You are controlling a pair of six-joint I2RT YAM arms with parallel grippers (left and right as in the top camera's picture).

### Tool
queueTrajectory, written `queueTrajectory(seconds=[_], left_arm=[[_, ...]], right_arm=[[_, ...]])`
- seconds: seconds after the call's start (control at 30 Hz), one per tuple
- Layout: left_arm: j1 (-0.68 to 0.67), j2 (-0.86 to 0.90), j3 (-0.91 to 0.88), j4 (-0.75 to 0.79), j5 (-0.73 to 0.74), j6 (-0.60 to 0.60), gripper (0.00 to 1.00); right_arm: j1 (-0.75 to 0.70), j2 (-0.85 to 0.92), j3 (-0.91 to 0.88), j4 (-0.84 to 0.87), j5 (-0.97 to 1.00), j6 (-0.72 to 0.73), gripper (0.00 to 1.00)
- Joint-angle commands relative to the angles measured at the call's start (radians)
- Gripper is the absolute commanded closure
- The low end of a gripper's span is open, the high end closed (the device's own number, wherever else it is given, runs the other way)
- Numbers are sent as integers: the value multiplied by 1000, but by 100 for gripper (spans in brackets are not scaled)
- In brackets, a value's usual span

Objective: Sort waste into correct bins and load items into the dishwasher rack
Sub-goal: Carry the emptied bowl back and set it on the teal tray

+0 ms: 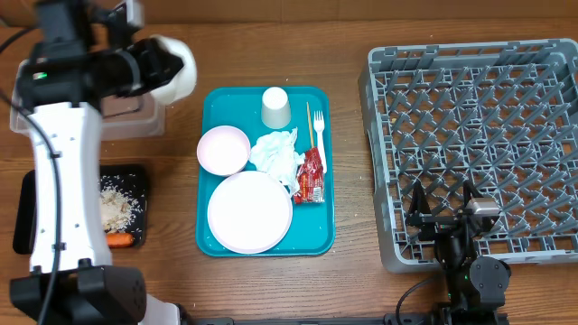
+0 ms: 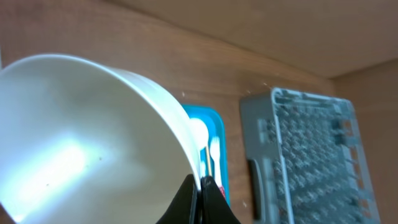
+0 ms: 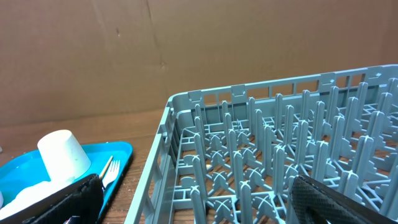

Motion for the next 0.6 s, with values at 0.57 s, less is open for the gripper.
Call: queueTrajectory(seconds=[0.57], left_arm=[[-367, 307, 30, 113, -661, -142, 96]], right_arm=[[-6, -8, -10, 7, 7, 3, 0]])
